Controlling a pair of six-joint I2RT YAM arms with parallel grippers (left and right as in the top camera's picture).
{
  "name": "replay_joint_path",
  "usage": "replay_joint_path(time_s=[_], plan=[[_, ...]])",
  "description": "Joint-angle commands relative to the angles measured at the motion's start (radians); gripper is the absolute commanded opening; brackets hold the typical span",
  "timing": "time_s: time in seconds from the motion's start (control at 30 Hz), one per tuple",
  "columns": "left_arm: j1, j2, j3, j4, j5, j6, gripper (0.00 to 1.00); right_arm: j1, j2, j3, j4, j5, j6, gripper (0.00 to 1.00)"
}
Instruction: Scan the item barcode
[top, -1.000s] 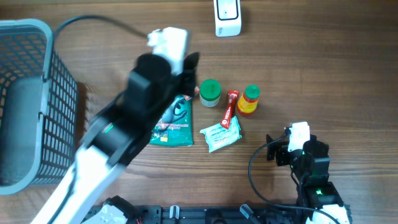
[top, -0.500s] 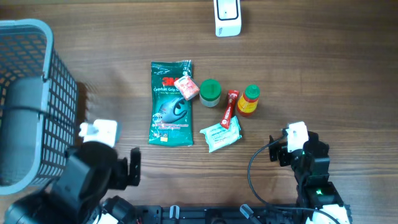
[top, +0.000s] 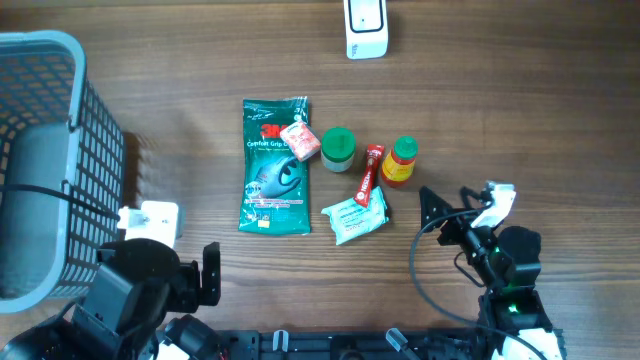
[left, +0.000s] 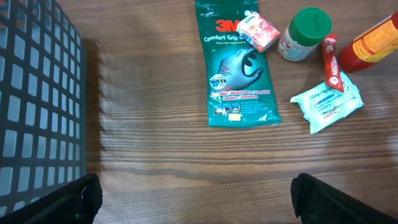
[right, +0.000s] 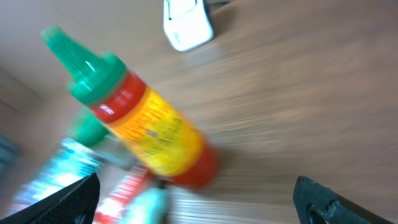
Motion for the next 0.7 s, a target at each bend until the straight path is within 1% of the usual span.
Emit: replay_joint_path(time_s=[0.0, 0.03, 0.1, 0.13, 0.2, 0.23, 0.3, 0.37, 0.43, 0.47, 0.53, 0.6, 0.67], plan=[[0.003, -0.005, 0.002, 0.002, -0.013, -0.016, 1.0, 0.003, -0.005, -0.001, -0.044, -0.278, 0.825, 1.0], [0.003, -0.005, 0.002, 0.002, -0.013, -0.016, 1.0, 0.003, -0.005, -0.001, -0.087, -0.323, 0.915, 1.0], [0.003, -0.005, 0.002, 0.002, -0.013, -0.016, 1.0, 0.003, -0.004, -0.001, -0.209, -0.398, 1.012, 1.0], [0.003, -0.005, 0.002, 0.002, -0.013, -0.016, 1.0, 0.003, -0.004, -0.001, -0.244, -0.415, 1.051, 1.0], [0.003, -0.005, 0.002, 0.002, -0.013, -0.016, 1.0, 0.003, -0.005, -0.001, -0.257, -0.445, 1.048, 1.0], [0.003, -0.005, 0.002, 0.002, -0.013, -0.016, 1.0, 0.003, -0.005, -0.001, -0.253, -0.47, 1.064, 1.0], [0.003, -0.005, 0.002, 0.002, -0.013, -0.016, 1.0, 0.003, -0.005, -0.001, -0.203, -0.536, 1.155, 1.0], [0.003, -0.005, 0.002, 0.002, -0.013, -0.016, 1.0, 0.003, -0.005, -0.001, -0.106, -0.564, 1.241, 1.0], [0.003, -0.005, 0.002, 0.002, -0.013, -0.016, 1.0, 0.003, -0.005, -0.001, -0.064, -0.564, 1.434, 1.0], [0.003, -0.005, 0.002, 0.002, -0.013, -0.016, 1.0, 0.002, -0.005, -0.001, -0.062, -0.552, 1.469, 1.0], [0.003, -0.005, 0.002, 0.002, -0.013, -0.016, 1.0, -0.008, -0.005, -0.001, -0.047, -0.47, 1.47, 1.0], [0.003, -0.005, 0.002, 0.002, -0.013, -0.016, 1.0, -0.012, 0.0, -0.001, -0.042, -0.431, 1.469, 1.0], [0.003, -0.005, 0.002, 0.002, -0.013, -0.016, 1.0, -0.012, 0.007, -0.001, 0.011, -0.418, 1.47, 1.0]])
